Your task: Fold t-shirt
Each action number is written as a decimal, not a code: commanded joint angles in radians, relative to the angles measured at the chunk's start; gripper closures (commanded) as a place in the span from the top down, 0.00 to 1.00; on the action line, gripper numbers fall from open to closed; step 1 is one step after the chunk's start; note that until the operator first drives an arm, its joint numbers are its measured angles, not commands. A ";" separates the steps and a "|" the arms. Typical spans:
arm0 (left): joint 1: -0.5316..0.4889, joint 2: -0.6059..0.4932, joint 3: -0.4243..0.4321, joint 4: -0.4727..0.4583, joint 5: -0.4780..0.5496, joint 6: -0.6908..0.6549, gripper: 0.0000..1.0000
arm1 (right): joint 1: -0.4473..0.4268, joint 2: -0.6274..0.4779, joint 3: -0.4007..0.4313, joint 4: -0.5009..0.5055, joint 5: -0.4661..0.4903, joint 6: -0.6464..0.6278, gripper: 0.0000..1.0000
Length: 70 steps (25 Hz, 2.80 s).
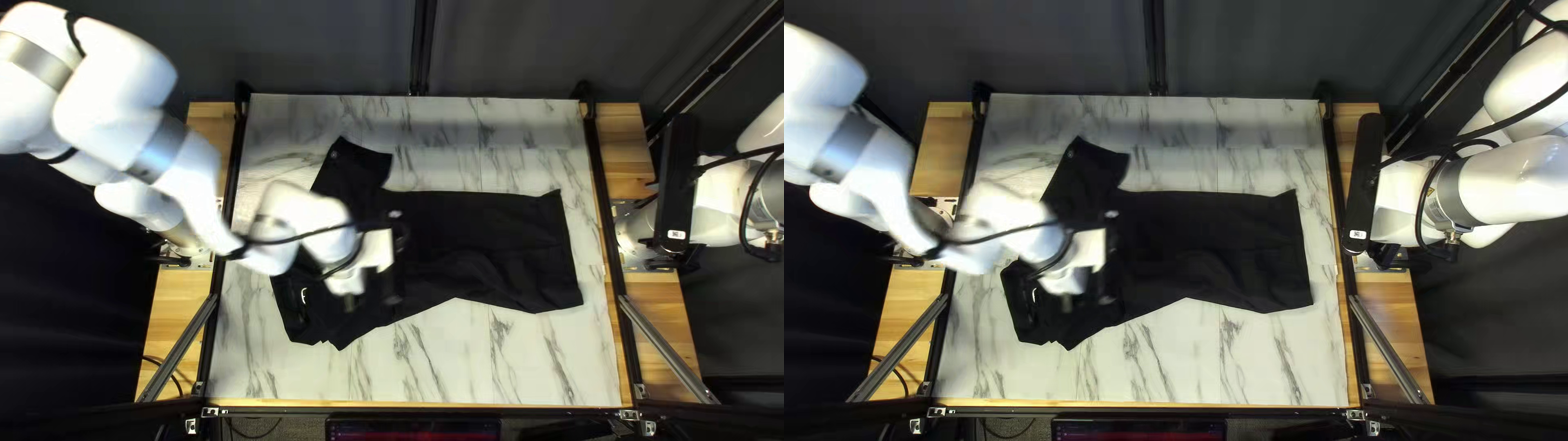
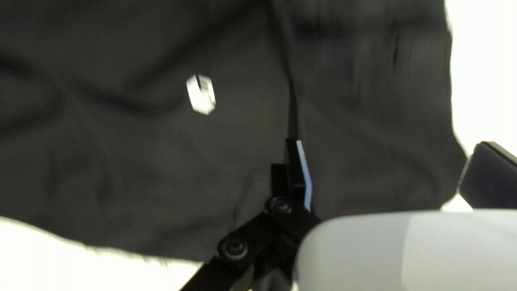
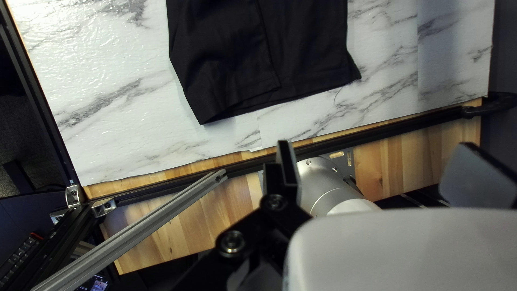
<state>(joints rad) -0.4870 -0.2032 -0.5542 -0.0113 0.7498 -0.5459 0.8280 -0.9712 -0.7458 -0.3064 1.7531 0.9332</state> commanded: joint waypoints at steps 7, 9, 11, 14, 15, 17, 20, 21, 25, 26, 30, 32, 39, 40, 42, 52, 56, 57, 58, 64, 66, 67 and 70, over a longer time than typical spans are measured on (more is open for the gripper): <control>-0.211 0.123 -0.071 0.029 0.025 -0.255 1.00 | 0.000 0.000 0.000 0.000 0.000 0.000 1.00; -0.231 0.136 -0.066 0.029 0.013 -0.295 1.00 | 0.000 0.000 0.000 0.000 0.000 0.000 1.00; -0.244 0.155 -0.059 0.019 -0.010 -0.317 1.00 | 0.000 0.000 0.000 0.000 0.000 0.000 1.00; -0.249 0.174 -0.055 0.003 -0.032 -0.328 1.00 | 0.000 0.000 0.000 0.000 0.000 0.000 1.00; -0.249 0.176 -0.051 0.000 -0.040 -0.330 1.00 | 0.000 0.000 0.000 0.000 0.000 0.000 1.00; -0.243 0.181 -0.033 -0.013 -0.067 -0.328 0.89 | 0.000 0.000 0.000 0.000 0.000 0.000 1.00; -0.230 0.182 -0.010 -0.027 -0.098 -0.320 0.59 | 0.000 0.000 0.000 0.000 0.000 0.000 1.00; -0.225 0.180 -0.004 -0.031 -0.104 -0.317 0.39 | 0.000 0.000 0.000 0.000 0.000 0.000 1.00; -0.194 0.176 0.021 -0.041 -0.138 -0.300 0.00 | 0.000 0.000 0.000 0.000 0.000 0.000 1.00; -0.184 0.182 0.025 -0.047 -0.150 -0.288 0.00 | 0.000 0.000 0.000 0.000 0.000 0.000 1.00; -0.174 0.177 0.033 -0.069 -0.145 -0.267 0.00 | 0.000 0.000 0.000 0.000 0.000 0.000 1.00; -0.180 0.130 0.040 -0.062 -0.092 -0.284 0.00 | 0.000 0.000 0.000 0.000 0.000 0.000 1.00; -0.161 -0.030 0.101 -0.025 0.065 -0.316 0.00 | 0.000 0.000 0.000 0.000 0.000 0.000 1.00; -0.157 -0.048 0.106 -0.020 0.083 -0.317 0.00 | 0.000 0.000 0.000 0.000 0.000 0.000 1.00; -0.145 -0.099 0.120 -0.007 0.140 -0.320 0.00 | 0.000 0.000 0.000 0.000 0.000 0.000 1.00; -0.100 -0.302 0.231 -0.005 0.327 -0.308 0.00 | 0.000 0.000 0.000 0.000 0.000 0.000 1.00; -0.087 -0.309 0.247 -0.014 0.334 -0.303 0.18 | 0.000 0.000 0.000 0.000 0.000 0.000 1.00; -0.086 -0.307 0.248 -0.014 0.331 -0.302 1.00 | 0.000 0.000 0.000 0.000 0.000 0.000 1.00; -0.084 -0.297 0.243 -0.018 0.322 -0.300 1.00 | 0.000 0.000 0.000 0.000 0.000 0.000 1.00; -0.067 -0.294 0.221 -0.010 0.319 -0.289 1.00 | 0.000 0.000 0.000 0.000 0.000 0.000 1.00; -0.052 -0.295 0.212 -0.005 0.320 -0.271 1.00 | 0.000 0.000 0.000 0.000 0.000 0.000 1.00; -0.040 -0.297 0.203 -0.001 0.321 -0.257 1.00 | 0.000 0.000 0.000 0.000 0.000 0.000 1.00; 0.001 -0.301 0.159 0.016 0.344 -0.212 1.00 | 0.000 0.000 0.000 0.000 0.000 0.000 1.00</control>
<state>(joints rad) -0.5152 -0.5015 -0.3622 -0.0088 1.0764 -0.7929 0.8280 -0.9712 -0.7458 -0.3064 1.7531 0.9332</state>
